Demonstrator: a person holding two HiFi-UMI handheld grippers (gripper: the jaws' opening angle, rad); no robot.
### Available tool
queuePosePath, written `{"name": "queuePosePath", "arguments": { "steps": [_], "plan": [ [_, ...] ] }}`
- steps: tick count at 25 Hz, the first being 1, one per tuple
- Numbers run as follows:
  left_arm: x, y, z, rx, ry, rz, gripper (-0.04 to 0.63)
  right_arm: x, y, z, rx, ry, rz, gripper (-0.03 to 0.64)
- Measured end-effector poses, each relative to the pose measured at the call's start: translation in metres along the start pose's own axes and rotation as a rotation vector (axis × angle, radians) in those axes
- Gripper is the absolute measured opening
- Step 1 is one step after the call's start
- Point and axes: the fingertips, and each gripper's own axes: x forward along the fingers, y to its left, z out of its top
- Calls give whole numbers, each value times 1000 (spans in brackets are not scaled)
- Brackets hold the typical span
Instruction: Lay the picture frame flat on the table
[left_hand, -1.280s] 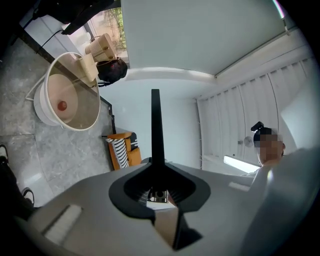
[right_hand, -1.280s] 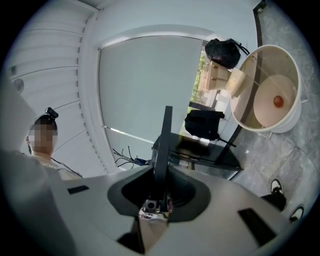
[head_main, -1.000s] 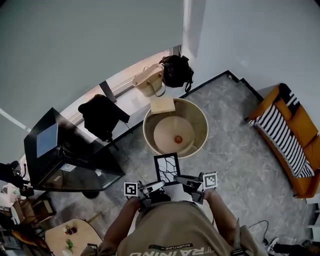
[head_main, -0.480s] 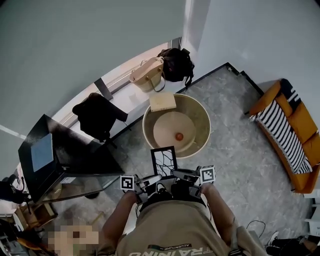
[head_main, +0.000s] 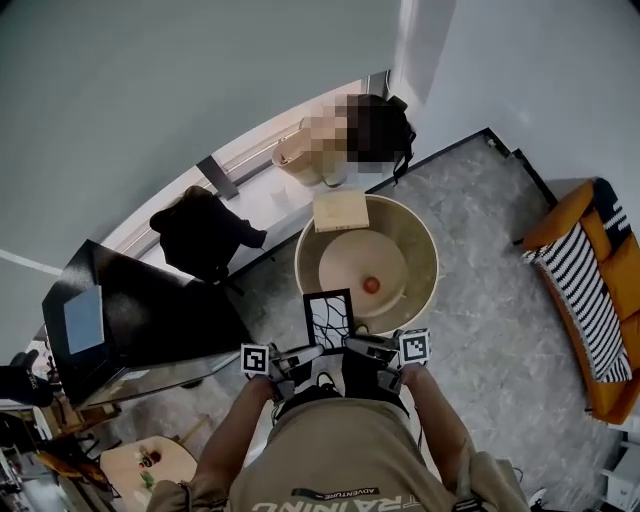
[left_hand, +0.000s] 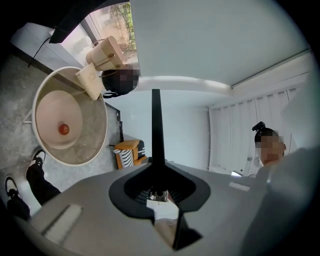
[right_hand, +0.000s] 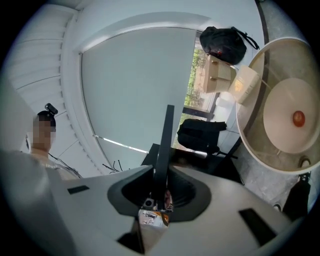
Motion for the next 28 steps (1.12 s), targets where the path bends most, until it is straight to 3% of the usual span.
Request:
{"name": "queuePosePath", "arguments": {
  "steps": [10,15,20,28],
  "plan": [
    [45,35,78,-19,-56,41,74,0,-43,89,27,44,17,71],
    [51,67,106,-69,-71,70,74,7,-88,106,104,74,-18,71],
    [55,113,130,-139,-78,62,74,10,-134,125,126,37,-41,71],
    [35,234,168,-212,-67,120,74,30,-261,128,195,18,-65,71]
  ]
}}
